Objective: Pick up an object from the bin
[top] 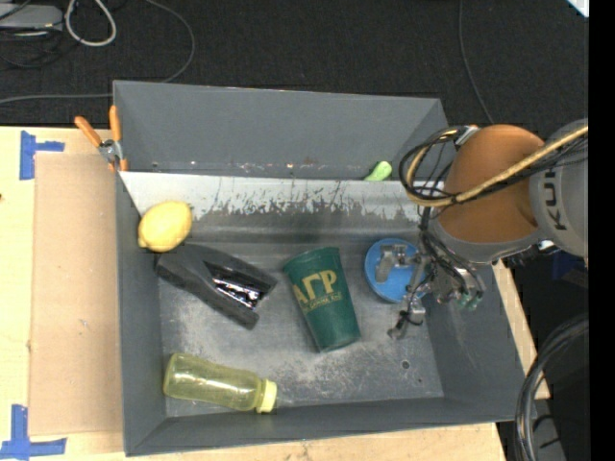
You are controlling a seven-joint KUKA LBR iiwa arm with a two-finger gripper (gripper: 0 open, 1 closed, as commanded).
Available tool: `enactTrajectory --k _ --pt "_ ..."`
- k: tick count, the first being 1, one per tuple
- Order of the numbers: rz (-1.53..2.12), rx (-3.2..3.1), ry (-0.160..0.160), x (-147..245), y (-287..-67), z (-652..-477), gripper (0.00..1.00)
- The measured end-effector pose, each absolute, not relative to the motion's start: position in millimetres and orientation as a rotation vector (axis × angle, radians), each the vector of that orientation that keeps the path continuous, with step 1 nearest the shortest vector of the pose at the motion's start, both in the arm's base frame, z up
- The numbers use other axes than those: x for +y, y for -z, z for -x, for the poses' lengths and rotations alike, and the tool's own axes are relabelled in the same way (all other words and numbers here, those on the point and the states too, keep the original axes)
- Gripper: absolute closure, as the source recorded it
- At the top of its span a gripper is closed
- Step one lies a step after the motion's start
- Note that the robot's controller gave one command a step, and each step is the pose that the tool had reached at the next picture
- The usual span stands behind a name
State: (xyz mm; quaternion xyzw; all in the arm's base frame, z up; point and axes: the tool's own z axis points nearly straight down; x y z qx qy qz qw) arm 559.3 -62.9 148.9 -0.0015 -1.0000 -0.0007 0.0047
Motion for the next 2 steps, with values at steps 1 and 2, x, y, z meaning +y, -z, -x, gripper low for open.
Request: enactTrajectory --k 1,2 --pt "-0.001 -3.14 0.001 -62.5 -153.0 -561.2 0.0" --pt "0.164 -3.132 0.002 -130.7 -131.9 -590.7 0.0"
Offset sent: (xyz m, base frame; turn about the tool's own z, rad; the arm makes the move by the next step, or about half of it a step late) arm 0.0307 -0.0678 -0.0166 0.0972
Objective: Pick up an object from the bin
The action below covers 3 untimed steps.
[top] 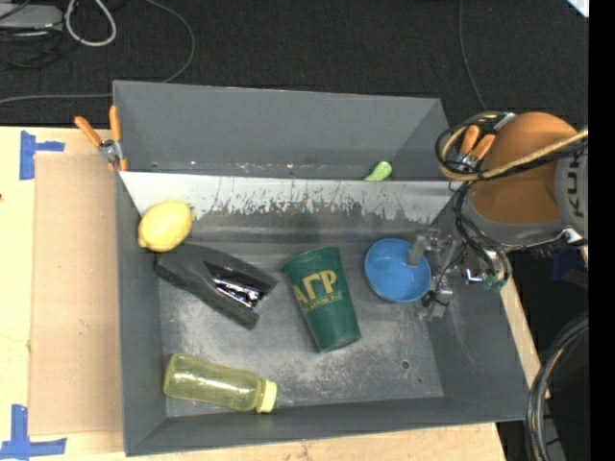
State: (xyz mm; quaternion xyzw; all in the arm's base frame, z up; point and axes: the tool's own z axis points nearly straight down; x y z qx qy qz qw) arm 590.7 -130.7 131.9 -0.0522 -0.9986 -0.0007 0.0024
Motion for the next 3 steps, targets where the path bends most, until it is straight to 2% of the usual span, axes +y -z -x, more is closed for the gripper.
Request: enactTrajectory --k 1,2,3 --pt "0.118 -3.141 0.006 -134.0 -144.8 -611.4 0.0" --pt "0.707 -3.057 0.004 -94.9 -159.4 -603.8 0.0" --pt "0.458 -3.104 0.007 -104.1 -68.1 -606.2 0.0"
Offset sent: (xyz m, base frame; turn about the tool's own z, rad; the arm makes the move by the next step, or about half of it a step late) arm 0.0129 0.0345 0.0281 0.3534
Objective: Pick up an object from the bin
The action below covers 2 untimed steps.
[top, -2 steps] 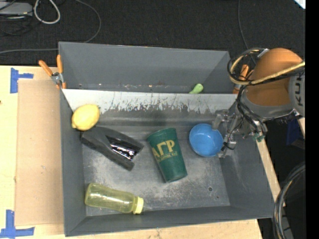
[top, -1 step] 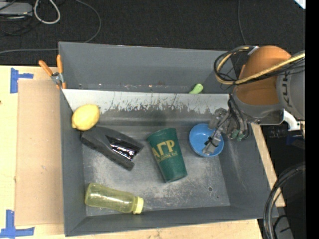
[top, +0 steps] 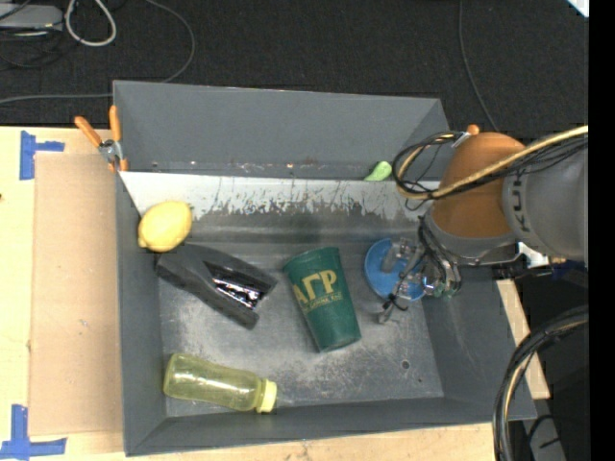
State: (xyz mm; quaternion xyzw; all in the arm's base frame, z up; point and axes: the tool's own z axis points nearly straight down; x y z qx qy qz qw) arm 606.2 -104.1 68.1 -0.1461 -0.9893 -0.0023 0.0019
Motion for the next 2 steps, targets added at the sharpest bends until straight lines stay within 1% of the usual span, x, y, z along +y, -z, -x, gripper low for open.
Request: enactTrajectory --k 1,2 --pt "0.968 -2.987 0.004 -94.9 -69.7 -575.6 1.0" --pt "0.966 -2.988 0.004 -94.8 -70.0 -575.5 1.0"
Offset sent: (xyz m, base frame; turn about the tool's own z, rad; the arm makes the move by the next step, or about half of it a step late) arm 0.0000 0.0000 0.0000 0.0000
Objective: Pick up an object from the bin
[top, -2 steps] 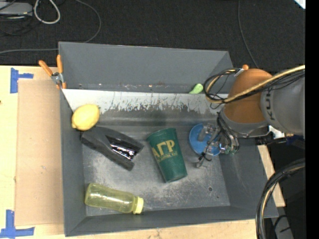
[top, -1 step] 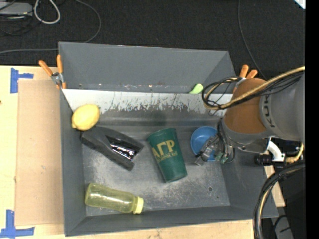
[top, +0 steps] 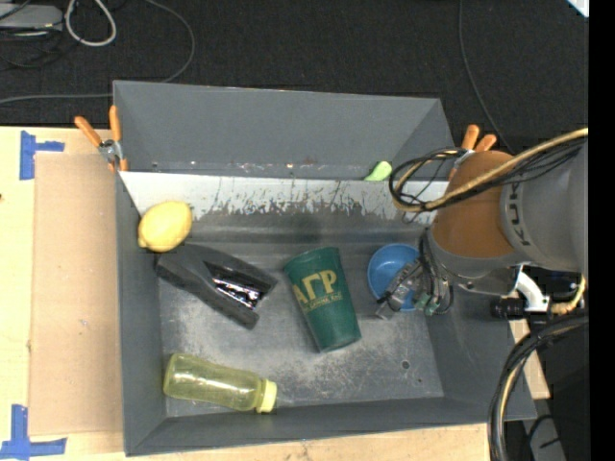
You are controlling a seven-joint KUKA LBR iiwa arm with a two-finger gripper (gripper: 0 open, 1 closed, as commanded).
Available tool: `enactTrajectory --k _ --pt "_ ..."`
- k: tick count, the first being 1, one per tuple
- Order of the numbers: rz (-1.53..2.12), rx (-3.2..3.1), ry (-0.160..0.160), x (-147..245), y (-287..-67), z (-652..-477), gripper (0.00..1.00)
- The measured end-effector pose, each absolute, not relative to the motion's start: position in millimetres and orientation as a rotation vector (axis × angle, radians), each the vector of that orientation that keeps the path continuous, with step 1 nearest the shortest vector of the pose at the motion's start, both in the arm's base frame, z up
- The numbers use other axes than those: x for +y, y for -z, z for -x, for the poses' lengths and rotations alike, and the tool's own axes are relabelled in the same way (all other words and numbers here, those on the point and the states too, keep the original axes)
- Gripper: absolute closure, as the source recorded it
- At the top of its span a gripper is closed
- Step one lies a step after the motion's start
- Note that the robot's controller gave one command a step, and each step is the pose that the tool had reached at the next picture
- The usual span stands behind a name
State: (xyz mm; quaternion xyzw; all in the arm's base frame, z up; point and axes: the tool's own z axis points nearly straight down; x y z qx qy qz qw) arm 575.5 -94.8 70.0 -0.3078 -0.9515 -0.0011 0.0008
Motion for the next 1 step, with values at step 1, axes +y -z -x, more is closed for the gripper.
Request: enactTrajectory --k 1 --pt "0.962 -2.977 0.002 -94.5 -99.1 -572.1 1.0"
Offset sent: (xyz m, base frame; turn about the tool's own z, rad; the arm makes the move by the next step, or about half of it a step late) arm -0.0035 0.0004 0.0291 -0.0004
